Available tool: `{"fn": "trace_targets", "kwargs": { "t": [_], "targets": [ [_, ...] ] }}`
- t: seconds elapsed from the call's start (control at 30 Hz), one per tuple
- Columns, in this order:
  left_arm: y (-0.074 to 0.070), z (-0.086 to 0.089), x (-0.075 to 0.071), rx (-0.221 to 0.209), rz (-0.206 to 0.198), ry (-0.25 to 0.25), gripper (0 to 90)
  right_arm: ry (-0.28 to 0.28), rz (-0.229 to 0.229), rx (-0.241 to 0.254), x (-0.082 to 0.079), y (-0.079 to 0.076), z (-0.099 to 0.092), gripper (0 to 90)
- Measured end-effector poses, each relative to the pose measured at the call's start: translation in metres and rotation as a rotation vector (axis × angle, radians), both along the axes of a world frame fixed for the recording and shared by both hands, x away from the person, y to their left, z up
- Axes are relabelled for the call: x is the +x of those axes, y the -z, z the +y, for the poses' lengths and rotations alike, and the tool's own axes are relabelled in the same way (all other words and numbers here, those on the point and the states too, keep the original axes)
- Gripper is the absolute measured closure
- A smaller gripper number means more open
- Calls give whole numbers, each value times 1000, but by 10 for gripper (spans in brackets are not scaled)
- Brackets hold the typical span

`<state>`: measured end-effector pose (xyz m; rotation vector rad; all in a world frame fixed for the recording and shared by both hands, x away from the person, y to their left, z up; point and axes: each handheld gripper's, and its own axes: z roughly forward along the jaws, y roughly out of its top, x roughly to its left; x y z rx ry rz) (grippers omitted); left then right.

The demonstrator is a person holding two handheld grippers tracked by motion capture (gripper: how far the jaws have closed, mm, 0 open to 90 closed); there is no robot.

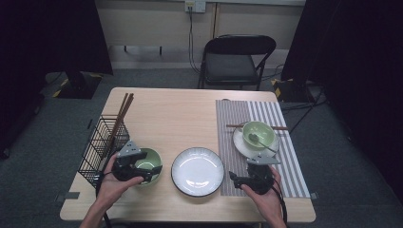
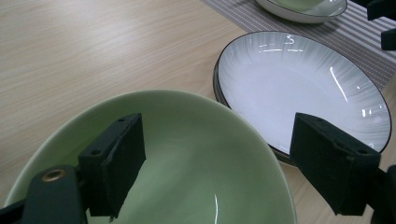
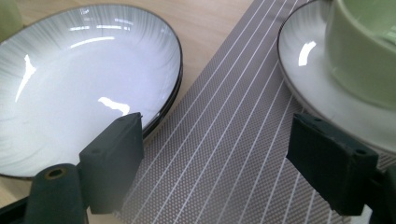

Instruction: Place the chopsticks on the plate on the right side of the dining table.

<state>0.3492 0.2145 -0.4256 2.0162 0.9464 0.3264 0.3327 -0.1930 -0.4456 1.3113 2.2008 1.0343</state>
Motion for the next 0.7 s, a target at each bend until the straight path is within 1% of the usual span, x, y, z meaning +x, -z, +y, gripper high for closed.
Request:
{"fn": "trace_targets", "kwargs": {
  "t": [0.07,0.13,0.17,0.2,0.27,0.33,0.37,0.4,0.43,0.47,0.5,0.53,0.7],
  "targets": [
    [0,-1,-1,5,-2,7,179,-11,-2,-41,-2,7,2,176],
    [0,-2,-1,7,-4,9,179,-28,31,-24,-1,16,1,176],
    [1,-2,0,7,-4,8,179,-26,37,-36,0,20,1,176],
    [1,-2,0,4,-3,8,179,-21,31,-55,0,24,1,176],
    [1,-2,-1,9,-2,8,179,-26,41,-65,1,31,1,173],
    [1,-1,-1,10,-5,8,179,-28,37,-98,1,37,2,169],
    [1,-1,-1,8,-6,6,179,-26,40,-96,1,40,2,163],
    [1,-1,-1,10,-6,7,179,-28,53,-84,1,44,2,157],
    [0,0,-2,13,-6,8,179,-31,59,-104,1,47,3,137],
    [1,0,-2,8,-6,6,179,-39,42,-103,0,48,2,137],
    [1,0,-2,4,-4,5,179,-36,42,-93,0,49,1,137],
    [1,0,-2,10,-8,6,178,-39,31,-93,-1,50,0,136],
    [2,0,-2,12,-6,10,179,-39,-9,-66,-4,54,-2,135]
  ]
}}
